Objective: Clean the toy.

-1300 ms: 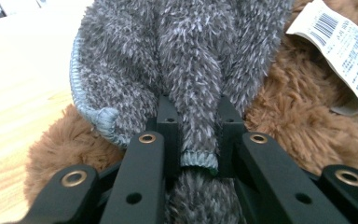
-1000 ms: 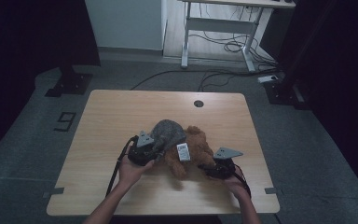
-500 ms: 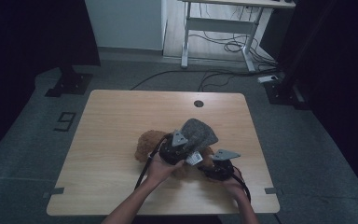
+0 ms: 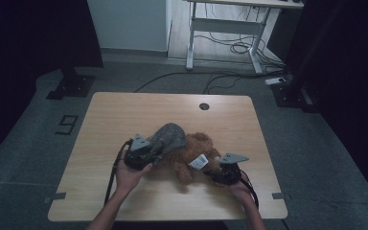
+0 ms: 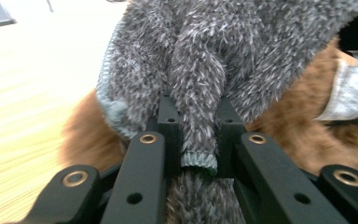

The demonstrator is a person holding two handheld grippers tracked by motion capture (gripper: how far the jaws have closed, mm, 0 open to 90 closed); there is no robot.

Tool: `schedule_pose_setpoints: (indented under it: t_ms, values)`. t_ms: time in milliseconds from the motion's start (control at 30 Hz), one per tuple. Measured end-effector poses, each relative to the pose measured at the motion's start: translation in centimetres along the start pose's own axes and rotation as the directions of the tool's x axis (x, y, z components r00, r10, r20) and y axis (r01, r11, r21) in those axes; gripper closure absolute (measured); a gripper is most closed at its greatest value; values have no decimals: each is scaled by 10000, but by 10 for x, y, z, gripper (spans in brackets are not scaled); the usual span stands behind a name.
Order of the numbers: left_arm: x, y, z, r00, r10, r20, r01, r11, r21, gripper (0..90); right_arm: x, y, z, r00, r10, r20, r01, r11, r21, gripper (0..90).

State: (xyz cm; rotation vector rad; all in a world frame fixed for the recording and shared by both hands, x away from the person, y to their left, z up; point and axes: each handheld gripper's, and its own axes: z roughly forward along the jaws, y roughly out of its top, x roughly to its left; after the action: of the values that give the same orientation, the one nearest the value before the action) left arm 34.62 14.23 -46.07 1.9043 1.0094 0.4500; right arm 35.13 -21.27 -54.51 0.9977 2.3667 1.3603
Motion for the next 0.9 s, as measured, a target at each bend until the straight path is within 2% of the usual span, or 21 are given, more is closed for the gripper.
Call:
schedule_pose_setpoints:
  t_ms: [300,400,533,600,633,667,733,800,833,867,900]
  values:
    - [32,-14,-7,9964,-607,-588,632,9971,415,771,1,0,1,10000,-26,-31,26,10000,13,599]
    - [45,-26,-4,9923,-873,-879,949,9918,857,772,1,0,1,10000,-61,-11,61,10000,53,599]
    - [52,-45,10,9888,-1251,-814,1353,9817,1341,773,1,0,2,10000,-45,-7,45,10000,44,600]
    - [55,-48,18,9866,-1504,-632,1578,9779,1369,773,1,1,3,10000,-40,62,40,10000,48,601]
    - [55,-48,18,9866,-1504,-632,1578,9779,1369,772,1,2,4,10000,-52,85,52,10000,38,602]
    - [60,-46,20,9830,-1789,-415,1828,9746,1296,772,1,2,6,9999,-77,119,76,10000,29,603]
    - [63,-39,18,9837,-1752,-414,1791,9758,1256,771,-2,5,9,9997,-33,236,32,10000,35,605]
    - [62,-28,12,9863,-1582,-459,1624,9805,1106,771,-5,7,12,9992,81,386,-81,10000,-19,607]
    - [62,-28,12,9863,-1582,-459,1624,9805,1106,771,-5,7,12,9992,81,386,-81,10000,-19,607]
    - [57,-13,3,9899,-1356,-424,1384,9877,732,771,-6,8,13,9988,148,474,-146,9999,-51,608]
    - [53,-6,0,9918,-1216,-406,1236,9910,521,770,-6,8,13,9988,127,477,-125,9999,-49,608]
